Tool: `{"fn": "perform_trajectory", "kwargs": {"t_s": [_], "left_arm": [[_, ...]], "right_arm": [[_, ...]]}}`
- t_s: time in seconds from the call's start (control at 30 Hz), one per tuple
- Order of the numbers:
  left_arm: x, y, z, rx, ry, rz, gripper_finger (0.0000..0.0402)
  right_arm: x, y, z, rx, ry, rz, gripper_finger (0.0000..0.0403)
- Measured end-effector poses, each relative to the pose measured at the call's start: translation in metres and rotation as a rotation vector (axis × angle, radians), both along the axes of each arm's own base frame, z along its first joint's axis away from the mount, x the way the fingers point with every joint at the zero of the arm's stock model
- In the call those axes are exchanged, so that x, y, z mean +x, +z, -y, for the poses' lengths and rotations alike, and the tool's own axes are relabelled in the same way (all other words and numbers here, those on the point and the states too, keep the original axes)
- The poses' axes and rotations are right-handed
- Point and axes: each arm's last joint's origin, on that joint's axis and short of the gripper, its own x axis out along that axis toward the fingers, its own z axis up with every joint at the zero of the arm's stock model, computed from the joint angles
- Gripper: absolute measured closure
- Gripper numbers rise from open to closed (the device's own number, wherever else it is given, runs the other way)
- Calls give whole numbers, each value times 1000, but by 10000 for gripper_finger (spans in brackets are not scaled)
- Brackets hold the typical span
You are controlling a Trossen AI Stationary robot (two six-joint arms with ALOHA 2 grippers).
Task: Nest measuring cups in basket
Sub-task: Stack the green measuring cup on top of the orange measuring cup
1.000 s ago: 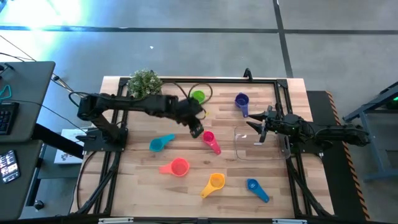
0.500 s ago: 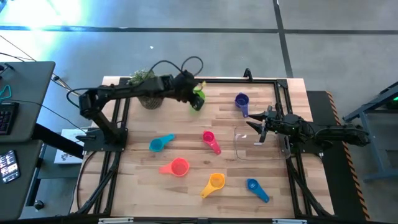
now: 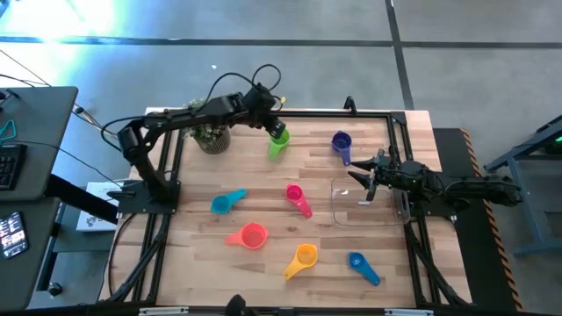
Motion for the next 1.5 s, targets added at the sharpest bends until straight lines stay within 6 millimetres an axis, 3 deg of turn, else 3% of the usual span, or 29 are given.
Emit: {"fn": "perform_trajectory", "kwargs": {"t_s": [0.27, 0.8, 1.5], "left_arm": [[4, -27, -18, -11, -7, -73, 270], [12, -75, -35, -84, 4, -172, 270], [13, -98, -46, -129, -5, -184, 270]], "right_arm": [[0, 0, 0, 0, 0, 0, 229], [0, 0, 0, 0, 0, 0, 229], [0, 0, 0, 0, 0, 0, 229]]}}
